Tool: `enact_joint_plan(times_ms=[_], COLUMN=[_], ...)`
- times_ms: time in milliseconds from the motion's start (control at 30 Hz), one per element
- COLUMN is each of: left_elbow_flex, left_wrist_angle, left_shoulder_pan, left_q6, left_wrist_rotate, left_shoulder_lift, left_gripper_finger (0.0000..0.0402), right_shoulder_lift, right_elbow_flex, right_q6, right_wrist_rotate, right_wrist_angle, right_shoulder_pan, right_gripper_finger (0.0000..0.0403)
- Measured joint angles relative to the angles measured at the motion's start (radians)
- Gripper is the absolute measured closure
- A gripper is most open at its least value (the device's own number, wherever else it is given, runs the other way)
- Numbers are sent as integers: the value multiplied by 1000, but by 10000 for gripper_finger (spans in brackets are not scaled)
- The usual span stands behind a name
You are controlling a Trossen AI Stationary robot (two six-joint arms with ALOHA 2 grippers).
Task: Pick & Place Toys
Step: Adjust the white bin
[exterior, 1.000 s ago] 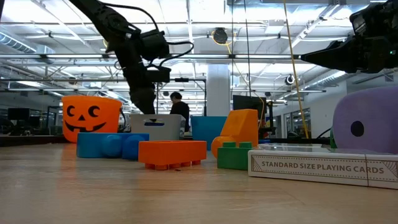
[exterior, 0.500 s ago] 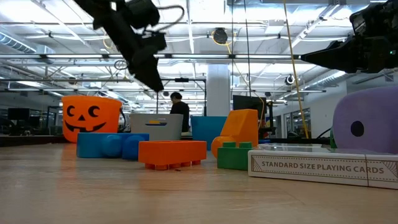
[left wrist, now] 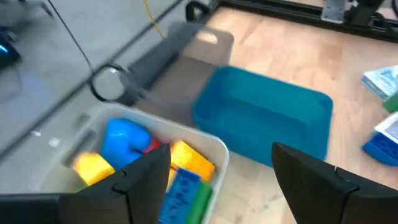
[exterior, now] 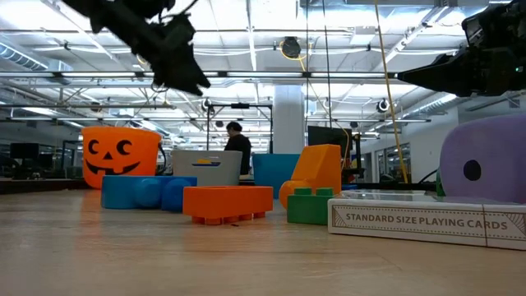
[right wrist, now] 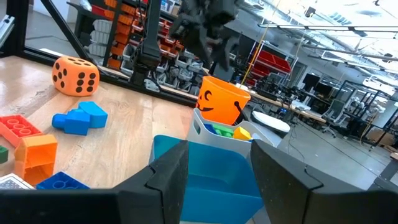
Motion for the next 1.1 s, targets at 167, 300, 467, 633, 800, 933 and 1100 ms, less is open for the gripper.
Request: enact_joint_plan(times_ms=[167,300,467,633,800,933,1100], left_elbow_flex=[-160,-258,-337,-385,-410,-414,-414], left_wrist_angle=[192,311,297,249,253,247,321], left_shoulder_pan=[-15,-20,1,24,24,22,23], left_q6=[-75,-83,-152,-299,-424,-429,-429], left_wrist_rotate=[63,26,-233,-348,-354,-404,-476], left_shoulder_lift=[1,1,-20,0,25,78,179], left_gripper_finger=[117,117,117,117,117,117,117], right_shoulder_lift=[0,0,0,3,8,11,14], right_elbow_flex=[0,0,0,0,0,0,0], right_q6=[6,-2,-1,-3,-5,-5,-6], right_wrist_rotate=[0,0,0,0,1,2,4], right_wrist_angle=[0,0,0,0,0,6,9], right_shoulder_pan=[0,0,0,0,0,0,-1], right_gripper_finger=[234,234,234,234,234,234,234])
